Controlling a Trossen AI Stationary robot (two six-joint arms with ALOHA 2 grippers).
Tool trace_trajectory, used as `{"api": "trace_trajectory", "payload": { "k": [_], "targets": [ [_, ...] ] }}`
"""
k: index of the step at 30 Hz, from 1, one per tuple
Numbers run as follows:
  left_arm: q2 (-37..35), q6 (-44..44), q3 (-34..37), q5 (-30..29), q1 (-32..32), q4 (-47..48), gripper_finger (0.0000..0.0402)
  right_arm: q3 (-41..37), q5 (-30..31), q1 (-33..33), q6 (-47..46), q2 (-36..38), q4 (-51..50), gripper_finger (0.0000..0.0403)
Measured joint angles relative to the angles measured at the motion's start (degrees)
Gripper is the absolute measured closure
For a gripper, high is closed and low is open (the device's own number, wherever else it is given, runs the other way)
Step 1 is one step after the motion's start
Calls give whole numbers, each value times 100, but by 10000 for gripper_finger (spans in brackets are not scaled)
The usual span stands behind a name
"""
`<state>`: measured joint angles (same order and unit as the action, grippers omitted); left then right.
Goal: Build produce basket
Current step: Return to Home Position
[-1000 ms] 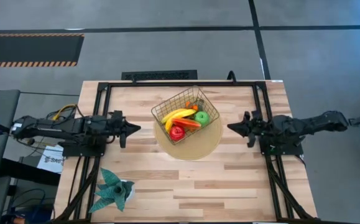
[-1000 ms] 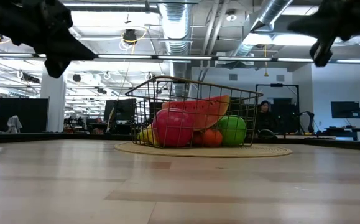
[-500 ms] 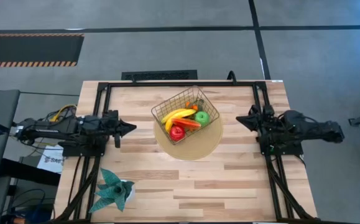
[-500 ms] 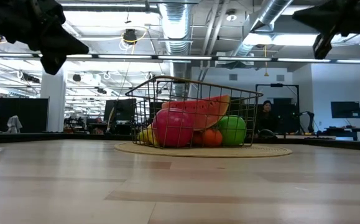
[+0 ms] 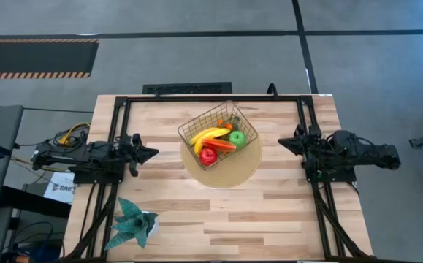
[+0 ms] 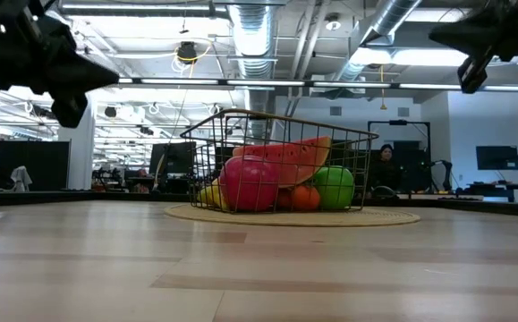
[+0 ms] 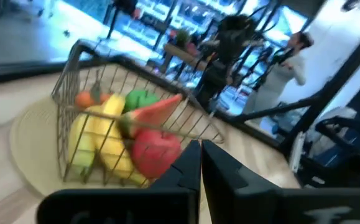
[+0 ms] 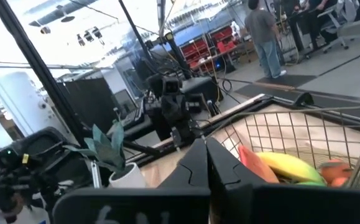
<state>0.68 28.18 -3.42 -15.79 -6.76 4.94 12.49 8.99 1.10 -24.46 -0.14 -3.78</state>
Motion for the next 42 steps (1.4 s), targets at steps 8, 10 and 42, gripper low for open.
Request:
{"api": "trace_trajectory", "payload": {
  "k": [8,10,42],
  "targets": [
    [-32,-347,15,-180,7,-21,401,0,-152,2,145,2,-248,403],
    [-40,-347,15,-191,9,-35,401,-7,-164,1,189,2,-284,403],
    [-36,-609,15,-226,249,-1,401,-1196,-168,-914,-449,2,611,402]
  ]
}}
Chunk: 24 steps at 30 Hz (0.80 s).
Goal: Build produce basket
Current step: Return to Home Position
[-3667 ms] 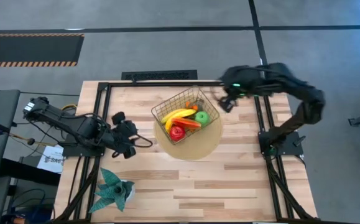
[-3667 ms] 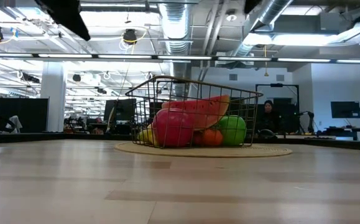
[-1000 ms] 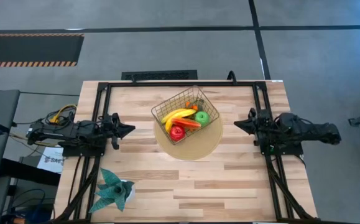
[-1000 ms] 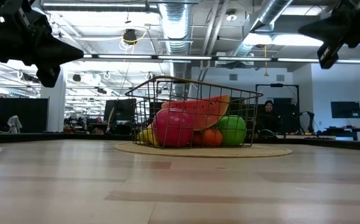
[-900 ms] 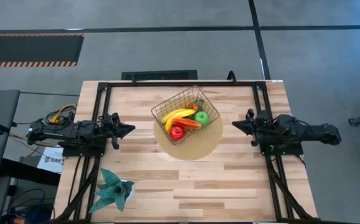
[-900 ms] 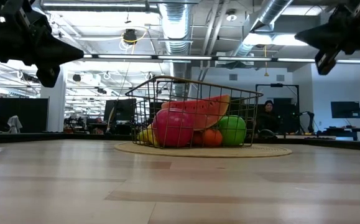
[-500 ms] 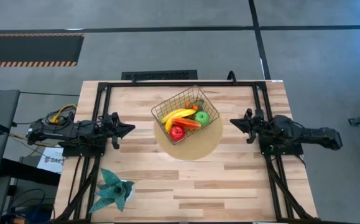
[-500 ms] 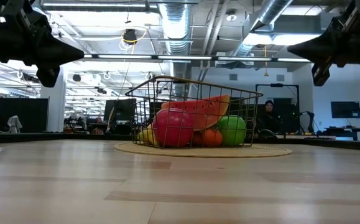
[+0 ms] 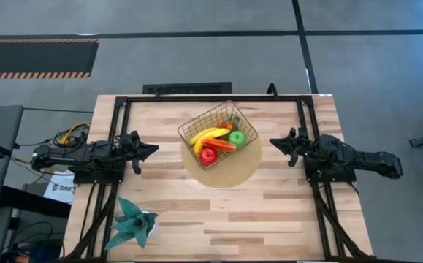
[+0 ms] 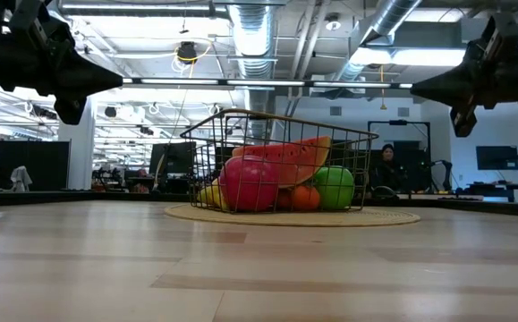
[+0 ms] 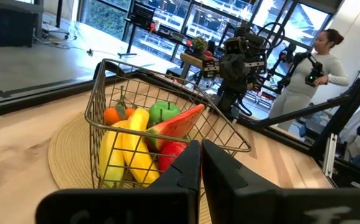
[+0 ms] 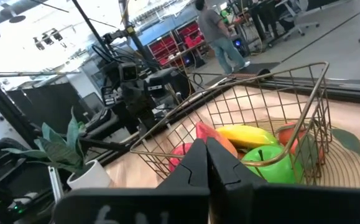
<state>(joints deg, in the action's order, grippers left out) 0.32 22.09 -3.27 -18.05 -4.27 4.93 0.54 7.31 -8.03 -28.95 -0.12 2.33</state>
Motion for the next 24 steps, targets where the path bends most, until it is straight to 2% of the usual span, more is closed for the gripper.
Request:
{"api": "trace_trajectory", "payload": {
  "k": [9,24],
  "targets": [
    [0,-68,0,11,0,4,401,-2,2,0,36,-91,-44,402],
    [1,-62,0,25,-2,7,401,-9,2,15,4,-946,-59,402]
  ]
}}
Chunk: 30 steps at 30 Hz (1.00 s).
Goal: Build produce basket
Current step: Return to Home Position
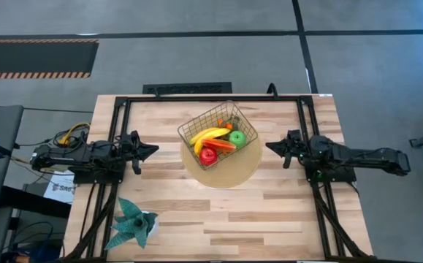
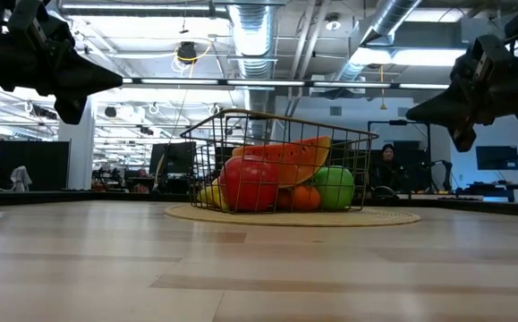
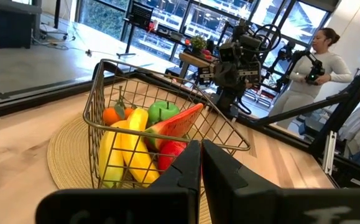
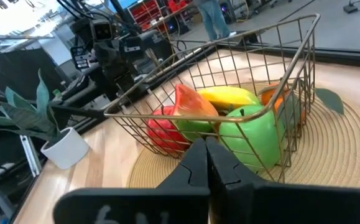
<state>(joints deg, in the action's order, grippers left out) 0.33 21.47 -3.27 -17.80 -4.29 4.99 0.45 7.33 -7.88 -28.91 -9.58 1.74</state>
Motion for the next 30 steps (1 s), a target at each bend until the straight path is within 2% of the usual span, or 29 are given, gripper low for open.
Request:
{"api": "trace_trajectory", "payload": {
  "k": [6,12,19,26,30],
  "targets": [
    [1,56,0,-28,0,0,401,0,2,0,-173,-17,2,401],
    [1,433,0,-46,0,-1,401,-2,2,0,-1150,-18,0,399],
    [1,266,0,-48,0,-2,401,-4,-6,0,-1222,-18,0,378],
    [1,2,0,-50,0,-2,401,-4,-398,53,-282,-16,-20,367],
    [1,-4,0,-50,0,-2,401,9,-422,232,44,-16,2,369]
  ]
}}
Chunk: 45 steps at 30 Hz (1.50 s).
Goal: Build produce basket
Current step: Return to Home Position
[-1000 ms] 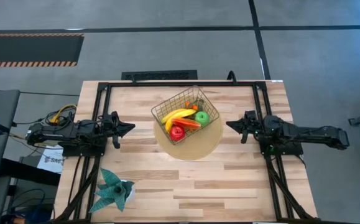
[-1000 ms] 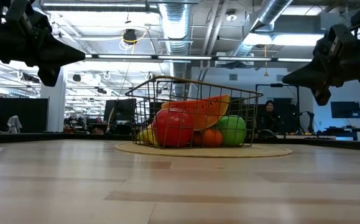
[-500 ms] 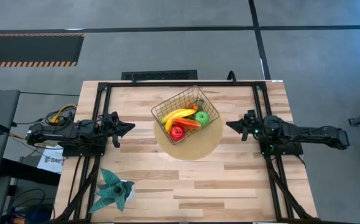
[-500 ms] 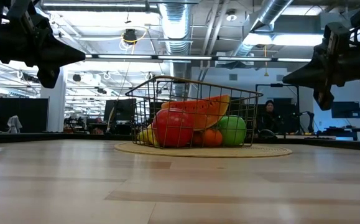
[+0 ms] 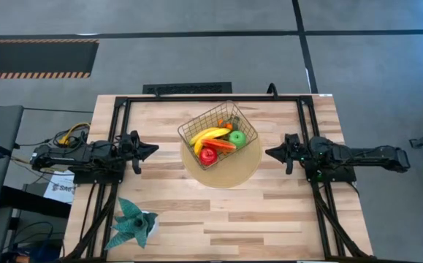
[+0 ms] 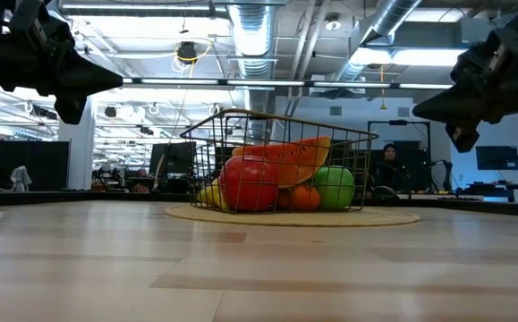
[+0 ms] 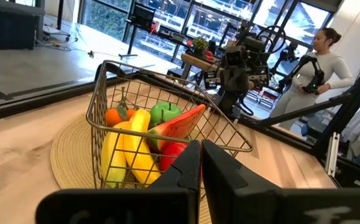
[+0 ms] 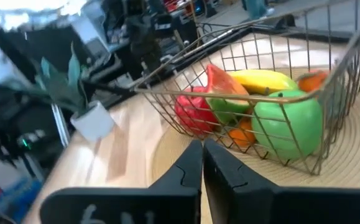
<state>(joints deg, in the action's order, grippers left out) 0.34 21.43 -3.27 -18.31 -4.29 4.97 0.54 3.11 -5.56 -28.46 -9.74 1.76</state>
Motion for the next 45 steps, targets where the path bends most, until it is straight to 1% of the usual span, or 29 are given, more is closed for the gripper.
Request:
{"api": "trace_trajectory", "payload": {
  "k": [2,8,16,24,29,32,38,45],
  "targets": [
    [0,-4,0,-7,0,0,401,32,-2,109,280,0,-2,371],
    [0,-446,0,3,0,0,401,67,-2,394,1108,0,-31,371],
    [0,-536,2,4,0,0,401,80,-2,578,1385,1,-66,371],
    [0,-577,2,7,0,0,401,91,-7,601,1400,0,-127,374],
    [0,-619,2,7,0,0,401,93,-7,601,1774,4,-107,372],
    [0,-643,2,7,0,0,401,94,0,580,1932,7,78,371],
    [0,-875,2,7,-1,0,401,98,107,579,1947,7,72,371],
    [0,-881,2,4,-2,0,401,98,114,581,1886,7,-40,370]
  ]
}}
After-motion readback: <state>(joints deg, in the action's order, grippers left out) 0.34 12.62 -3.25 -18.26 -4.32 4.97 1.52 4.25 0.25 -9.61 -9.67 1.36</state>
